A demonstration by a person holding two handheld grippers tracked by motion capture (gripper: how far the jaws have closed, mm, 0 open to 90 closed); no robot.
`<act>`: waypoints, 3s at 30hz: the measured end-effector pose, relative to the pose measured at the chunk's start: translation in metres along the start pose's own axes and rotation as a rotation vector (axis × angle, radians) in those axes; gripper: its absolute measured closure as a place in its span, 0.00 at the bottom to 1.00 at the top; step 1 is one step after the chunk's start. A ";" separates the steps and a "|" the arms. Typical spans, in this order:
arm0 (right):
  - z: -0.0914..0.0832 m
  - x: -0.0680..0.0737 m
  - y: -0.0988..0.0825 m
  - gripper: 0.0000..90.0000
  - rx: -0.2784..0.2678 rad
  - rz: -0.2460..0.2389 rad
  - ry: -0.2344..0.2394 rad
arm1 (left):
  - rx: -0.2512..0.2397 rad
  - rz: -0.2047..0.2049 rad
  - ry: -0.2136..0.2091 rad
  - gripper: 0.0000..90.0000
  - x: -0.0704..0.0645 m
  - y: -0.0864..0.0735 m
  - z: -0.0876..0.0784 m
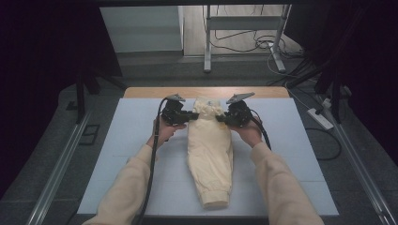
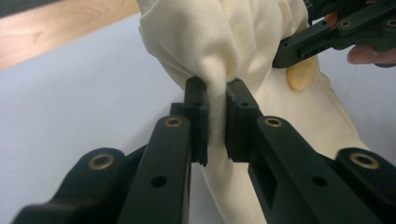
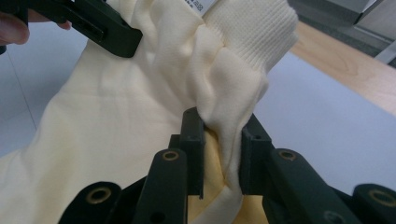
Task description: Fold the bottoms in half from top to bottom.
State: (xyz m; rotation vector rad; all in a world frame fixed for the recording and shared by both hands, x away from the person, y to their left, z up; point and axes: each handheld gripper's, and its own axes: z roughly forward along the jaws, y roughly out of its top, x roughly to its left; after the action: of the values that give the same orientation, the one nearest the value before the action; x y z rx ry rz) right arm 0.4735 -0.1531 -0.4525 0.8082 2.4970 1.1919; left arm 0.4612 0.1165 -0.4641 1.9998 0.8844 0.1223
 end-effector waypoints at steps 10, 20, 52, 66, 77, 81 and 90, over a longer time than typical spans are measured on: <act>-0.001 0.001 -0.001 0.83 0.003 0.003 0.002 | -0.007 -0.026 -0.022 0.90 0.002 -0.004 0.002; 0.002 -0.002 -0.006 0.83 0.006 0.019 0.005 | -0.001 -0.023 -0.018 0.90 0.002 -0.004 0.005; -0.008 -0.008 0.020 0.84 -0.061 0.018 -0.046 | -0.017 0.019 0.021 0.90 0.007 0.032 -0.009; -0.019 -0.023 0.054 0.84 -0.123 -0.038 -0.109 | -0.073 0.075 0.079 0.90 0.013 0.073 -0.024; -0.010 -0.020 0.048 0.84 -0.093 -0.056 -0.103 | -0.051 0.061 0.053 0.90 0.015 0.050 -0.017; -0.006 -0.022 0.038 0.84 -0.085 -0.058 -0.098 | -0.043 0.061 0.041 0.90 0.013 0.042 -0.012; -0.005 -0.020 0.024 0.84 -0.092 -0.041 -0.077 | -0.045 0.064 0.026 0.90 0.006 0.030 -0.010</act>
State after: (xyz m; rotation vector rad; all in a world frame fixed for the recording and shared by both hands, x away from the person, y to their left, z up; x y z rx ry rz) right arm 0.4967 -0.1554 -0.4306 0.7615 2.3667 1.2282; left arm 0.4776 0.1175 -0.4358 1.9895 0.8277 0.2030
